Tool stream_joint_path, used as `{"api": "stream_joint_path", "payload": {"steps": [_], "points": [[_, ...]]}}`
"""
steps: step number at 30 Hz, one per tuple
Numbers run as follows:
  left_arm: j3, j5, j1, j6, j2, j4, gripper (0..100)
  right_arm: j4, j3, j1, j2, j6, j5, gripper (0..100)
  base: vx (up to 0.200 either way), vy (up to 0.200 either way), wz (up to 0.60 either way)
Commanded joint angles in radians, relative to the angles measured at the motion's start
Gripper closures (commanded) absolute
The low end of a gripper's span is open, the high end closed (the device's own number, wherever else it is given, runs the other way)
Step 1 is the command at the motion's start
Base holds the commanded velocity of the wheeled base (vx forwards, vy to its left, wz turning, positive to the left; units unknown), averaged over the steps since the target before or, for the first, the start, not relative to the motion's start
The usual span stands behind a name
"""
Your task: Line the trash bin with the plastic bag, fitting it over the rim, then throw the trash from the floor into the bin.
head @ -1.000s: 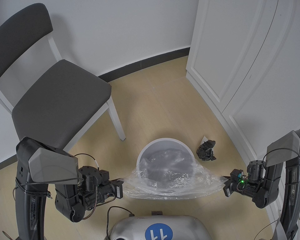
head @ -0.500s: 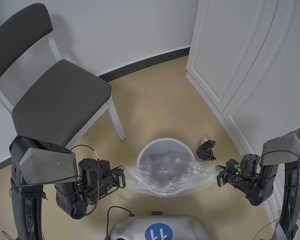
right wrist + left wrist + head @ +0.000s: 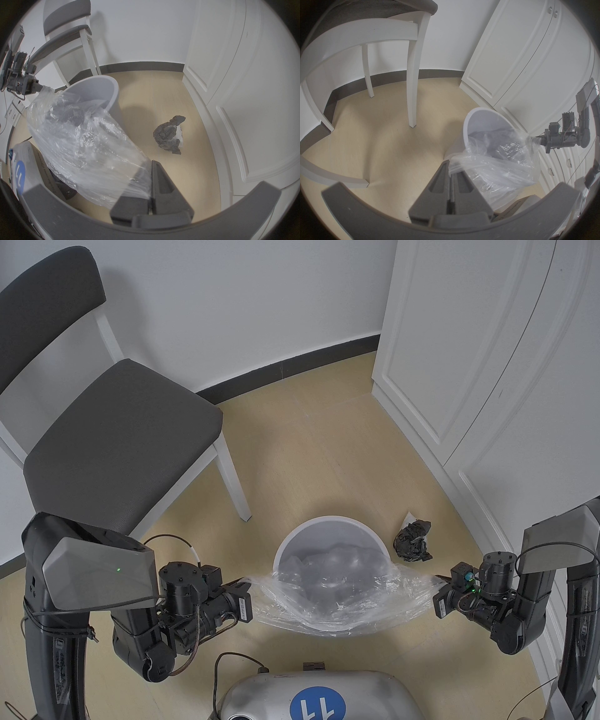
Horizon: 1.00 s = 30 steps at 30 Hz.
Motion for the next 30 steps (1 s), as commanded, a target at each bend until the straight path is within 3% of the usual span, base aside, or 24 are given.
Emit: {"api": "stream_joint_path", "payload": {"steps": [1,2,3,7,13,14,18,21,24,30], "points": [[0.026,0.0,0.004,0.005,0.002,-0.001,100,-0.018,0.025,-0.01,-0.001,-0.04,0.002,100,0.0,0.0,0.0],[0.034,0.0,0.004,0.005,0.004,-0.001,100,-0.018,0.033,-0.015,-0.002,-0.065,0.004,100,0.0,0.0,0.0],[0.04,0.0,0.004,0.005,0.004,-0.001,100,-0.018,0.037,-0.017,-0.005,-0.077,0.007,0,0.0,0.0,0.0],[0.046,0.0,0.006,0.002,-0.003,-0.001,100,-0.018,0.08,-0.032,-0.044,-0.086,0.057,0,0.0,0.0,0.0],[0.049,0.0,0.006,-0.001,-0.012,-0.001,100,-0.018,0.211,-0.11,-0.194,-0.155,0.295,0,0.0,0.0,0.0],[0.049,0.0,0.006,-0.001,-0.012,-0.001,100,-0.018,0.217,-0.119,-0.2,-0.162,0.311,0,0.0,0.0,0.0],[0.046,0.0,0.007,-0.002,-0.009,-0.001,100,-0.018,0.226,-0.259,-0.192,-0.241,0.553,0,0.0,0.0,0.0],[0.044,0.0,0.01,-0.002,-0.006,-0.001,100,-0.018,0.201,-0.326,-0.15,-0.24,0.732,0,0.0,0.0,0.0],[0.038,0.0,0.016,-0.004,-0.001,0.001,100,-0.018,0.174,-0.356,-0.09,-0.221,0.806,0,0.0,0.0,0.0],[0.018,0.0,0.038,-0.001,0.034,0.001,100,-0.018,0.117,-0.391,0.015,-0.186,0.86,0,0.0,0.0,0.0]]}}
